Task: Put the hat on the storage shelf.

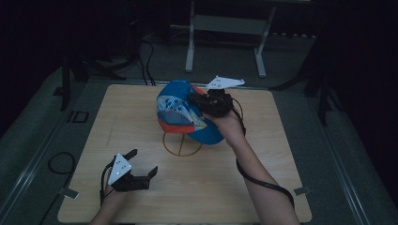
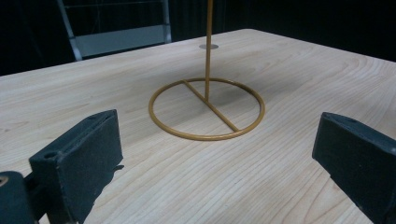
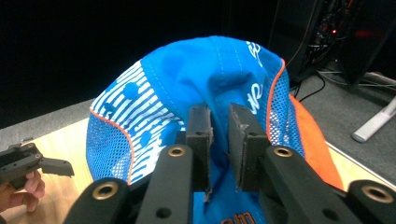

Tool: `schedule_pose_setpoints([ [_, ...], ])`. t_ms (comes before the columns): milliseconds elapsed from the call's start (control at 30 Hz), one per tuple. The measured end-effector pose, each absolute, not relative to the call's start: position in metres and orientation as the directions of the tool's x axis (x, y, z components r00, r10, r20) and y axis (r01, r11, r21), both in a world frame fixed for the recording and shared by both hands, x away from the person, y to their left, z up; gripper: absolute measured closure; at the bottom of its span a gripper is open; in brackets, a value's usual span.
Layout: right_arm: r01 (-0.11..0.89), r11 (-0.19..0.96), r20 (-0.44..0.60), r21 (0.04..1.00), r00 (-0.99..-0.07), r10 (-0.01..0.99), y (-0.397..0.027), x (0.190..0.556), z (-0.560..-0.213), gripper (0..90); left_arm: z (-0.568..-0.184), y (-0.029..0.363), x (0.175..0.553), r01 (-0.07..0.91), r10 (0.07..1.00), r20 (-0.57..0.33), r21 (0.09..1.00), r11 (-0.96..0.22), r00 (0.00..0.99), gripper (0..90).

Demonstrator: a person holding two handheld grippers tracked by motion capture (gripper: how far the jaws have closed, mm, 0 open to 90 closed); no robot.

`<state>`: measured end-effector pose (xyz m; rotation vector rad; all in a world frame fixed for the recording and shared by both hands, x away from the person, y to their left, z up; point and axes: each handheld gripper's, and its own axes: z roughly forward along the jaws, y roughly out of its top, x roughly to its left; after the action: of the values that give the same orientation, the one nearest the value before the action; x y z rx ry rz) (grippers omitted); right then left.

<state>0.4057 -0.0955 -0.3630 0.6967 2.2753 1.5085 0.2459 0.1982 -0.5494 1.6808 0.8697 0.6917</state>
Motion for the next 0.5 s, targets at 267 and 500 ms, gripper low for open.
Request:
schedule_pose_setpoints([
  [267,0.230,0.305,0.011,0.924,-0.813,0.582,-0.103,0.408,-0.368,71.7,-0.550,0.199,0.245,0.205,0.824,0.018,0.965,-0.162,0.567,2.0],
  [500,0.257,0.303,0.028,0.918,-0.803,0.595,-0.109,0.410,-0.376,68.0,-0.550,0.198,0.245,0.205,0.822,0.017,0.965,-0.162,0.569,2.0],
])
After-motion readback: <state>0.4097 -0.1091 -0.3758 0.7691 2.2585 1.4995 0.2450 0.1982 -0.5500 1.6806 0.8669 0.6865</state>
